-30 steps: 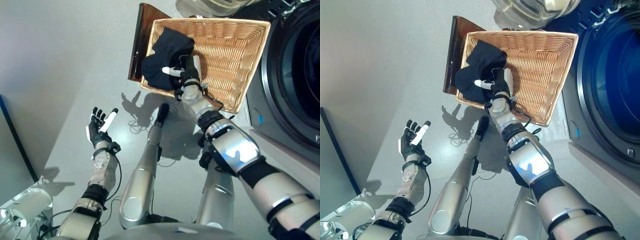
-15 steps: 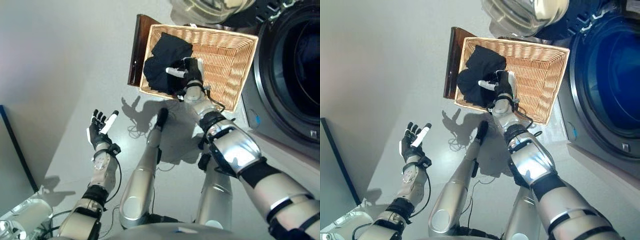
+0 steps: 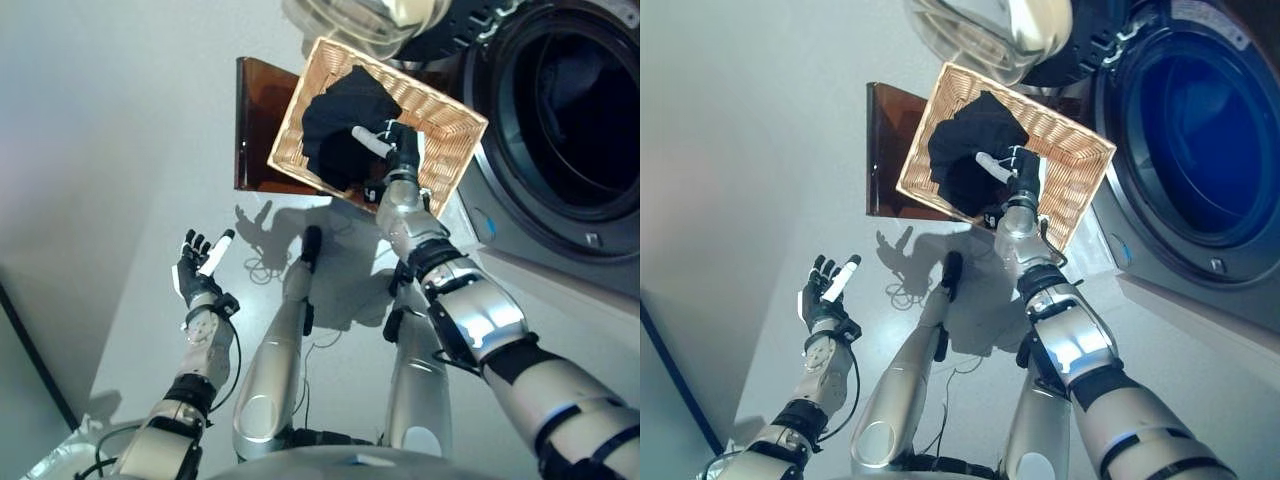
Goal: Pick up the clothes and place them into the washing machine
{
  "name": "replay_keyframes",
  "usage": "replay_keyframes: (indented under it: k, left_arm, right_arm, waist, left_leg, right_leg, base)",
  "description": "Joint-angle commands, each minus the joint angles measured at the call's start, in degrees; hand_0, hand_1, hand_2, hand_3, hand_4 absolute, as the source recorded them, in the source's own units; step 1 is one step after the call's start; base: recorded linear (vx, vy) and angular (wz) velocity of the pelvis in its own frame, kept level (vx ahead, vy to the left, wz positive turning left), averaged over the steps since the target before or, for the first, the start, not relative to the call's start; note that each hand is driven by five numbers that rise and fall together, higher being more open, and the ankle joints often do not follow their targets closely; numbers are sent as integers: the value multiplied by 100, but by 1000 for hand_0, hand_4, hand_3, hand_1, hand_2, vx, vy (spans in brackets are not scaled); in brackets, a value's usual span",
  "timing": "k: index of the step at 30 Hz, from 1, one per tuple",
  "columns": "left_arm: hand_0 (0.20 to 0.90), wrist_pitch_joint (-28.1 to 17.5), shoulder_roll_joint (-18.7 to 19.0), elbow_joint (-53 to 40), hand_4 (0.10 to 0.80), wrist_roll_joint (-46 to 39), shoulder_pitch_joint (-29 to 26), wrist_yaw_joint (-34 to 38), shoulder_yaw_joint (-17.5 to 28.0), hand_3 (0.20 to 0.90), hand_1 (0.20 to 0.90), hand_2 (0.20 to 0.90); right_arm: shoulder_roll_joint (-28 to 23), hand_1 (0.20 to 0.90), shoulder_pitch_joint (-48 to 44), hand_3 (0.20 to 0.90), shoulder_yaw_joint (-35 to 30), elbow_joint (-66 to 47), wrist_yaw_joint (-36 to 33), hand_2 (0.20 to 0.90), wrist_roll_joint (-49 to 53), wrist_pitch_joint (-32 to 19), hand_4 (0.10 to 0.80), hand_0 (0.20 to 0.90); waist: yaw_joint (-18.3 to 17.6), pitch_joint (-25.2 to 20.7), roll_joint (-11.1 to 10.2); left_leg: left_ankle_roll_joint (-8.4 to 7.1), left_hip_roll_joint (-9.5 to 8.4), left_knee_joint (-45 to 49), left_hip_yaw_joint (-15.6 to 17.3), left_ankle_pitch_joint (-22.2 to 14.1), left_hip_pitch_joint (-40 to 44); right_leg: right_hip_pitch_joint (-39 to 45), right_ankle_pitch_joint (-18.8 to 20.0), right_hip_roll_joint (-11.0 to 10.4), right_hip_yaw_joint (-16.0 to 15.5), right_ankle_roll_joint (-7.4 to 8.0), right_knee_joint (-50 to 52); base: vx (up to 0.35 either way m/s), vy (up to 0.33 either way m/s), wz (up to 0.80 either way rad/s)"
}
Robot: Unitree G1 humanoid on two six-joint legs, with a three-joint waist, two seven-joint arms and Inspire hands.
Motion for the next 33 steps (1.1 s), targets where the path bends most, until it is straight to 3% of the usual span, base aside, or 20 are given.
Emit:
replay_keyframes:
  k: [1, 13, 25, 33]
  left_arm:
    - [900, -228, 195, 15, 800, -14, 286, 10, 191, 900, 900, 900]
    - [900, -163, 68, 106, 800, -75, 411, -174, 185, 900, 900, 900]
    - [900, -130, -24, 250, 800, -158, 377, -170, 224, 900, 900, 900]
    - [900, -188, -41, 166, 800, -135, 442, -171, 216, 900, 900, 900]
  right_arm:
    - [-203, 200, -151, 200, -154, -934, -2, 200, 186, -812, 300, 200]
    - [-310, 200, 401, 200, -381, -1289, 101, 200, 446, -973, 300, 200]
    - [-249, 200, 432, 200, -499, -1360, 63, 200, 556, -1154, 300, 200]
    - [-473, 200, 392, 200, -971, -1885, -197, 200, 725, -1628, 300, 200]
  waist:
    - [12, 0, 95]
    - [-303, 0, 253]
    - [-407, 0, 198]
    - [-430, 0, 265]
  left_leg:
    - [-296, -62, -137, 351, -113, 45]
    - [-301, -7, 36, 541, -247, 289]
    - [-276, 13, 15, 624, -274, 371]
    - [-254, -18, 46, 639, -304, 362]
  right_leg:
    - [491, -697, -156, 490, 75, 194]
    - [642, -775, -78, 659, 38, 283]
    - [616, -775, -26, 704, 8, 351]
    - [583, -768, -48, 746, 13, 375]
  base:
    - [15, -22, -11]
    - [16, -28, -11]
    - [0, -2, -1]
    - [-3, 9, -2]
